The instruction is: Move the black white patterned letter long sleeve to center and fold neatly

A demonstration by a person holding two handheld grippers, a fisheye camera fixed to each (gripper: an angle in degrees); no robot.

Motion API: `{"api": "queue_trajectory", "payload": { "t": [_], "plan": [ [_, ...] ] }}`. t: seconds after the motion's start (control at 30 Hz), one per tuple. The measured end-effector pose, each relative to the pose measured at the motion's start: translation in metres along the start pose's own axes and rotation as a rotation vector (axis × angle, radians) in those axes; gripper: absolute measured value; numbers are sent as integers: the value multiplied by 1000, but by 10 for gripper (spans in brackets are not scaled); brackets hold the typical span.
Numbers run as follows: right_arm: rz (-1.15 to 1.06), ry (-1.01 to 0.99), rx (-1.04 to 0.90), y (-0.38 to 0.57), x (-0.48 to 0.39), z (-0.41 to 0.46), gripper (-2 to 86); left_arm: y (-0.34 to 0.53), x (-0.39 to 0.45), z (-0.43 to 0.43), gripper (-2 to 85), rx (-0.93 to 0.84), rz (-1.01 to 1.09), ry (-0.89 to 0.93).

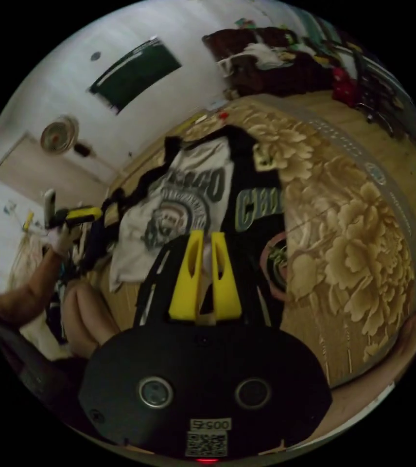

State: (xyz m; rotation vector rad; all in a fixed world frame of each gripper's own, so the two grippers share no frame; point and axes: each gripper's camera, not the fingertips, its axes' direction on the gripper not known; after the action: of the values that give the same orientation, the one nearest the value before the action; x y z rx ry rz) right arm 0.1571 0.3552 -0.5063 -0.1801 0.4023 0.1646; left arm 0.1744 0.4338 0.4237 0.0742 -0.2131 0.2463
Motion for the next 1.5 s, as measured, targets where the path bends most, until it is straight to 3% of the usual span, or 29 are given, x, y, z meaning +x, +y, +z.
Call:
{"api": "queue_trajectory", "payload": {
  "t": [0.17,0.3,0.37,0.43,0.6,0.67,0.73,0.9,1.1,1.2,1.33,1.5],
  "plan": [
    [-82,204,-154,49,-20,38,38,9,33,57,104,-314,291,-30],
    [-93,396,-176,56,-18,48,0,6,21,70,77,-355,320,-72],
    [-82,362,-201,46,-6,41,-9,-9,-6,64,49,-389,265,38],
    [3,376,-117,27,24,13,-13,-19,-37,53,45,-342,149,116],
    [387,438,149,7,105,-65,-10,-32,-129,8,40,3,-215,341],
    [432,266,231,14,123,-85,-8,-32,-157,-5,39,114,-296,385],
    [324,134,235,21,122,-85,-2,-32,-171,-7,38,118,-332,360],
    [201,243,51,40,97,-43,31,-35,-191,2,38,69,-373,332],
    [343,117,32,53,125,-20,54,-40,-207,7,38,57,-387,330],
    [377,76,-20,47,138,-13,4,-42,-210,6,38,48,-389,330],
    [355,-32,50,56,137,-51,-11,-43,-202,-6,37,14,-327,355],
    [275,-119,3,84,122,-105,-16,-32,-169,-17,33,-177,-193,370]
  ]
}}
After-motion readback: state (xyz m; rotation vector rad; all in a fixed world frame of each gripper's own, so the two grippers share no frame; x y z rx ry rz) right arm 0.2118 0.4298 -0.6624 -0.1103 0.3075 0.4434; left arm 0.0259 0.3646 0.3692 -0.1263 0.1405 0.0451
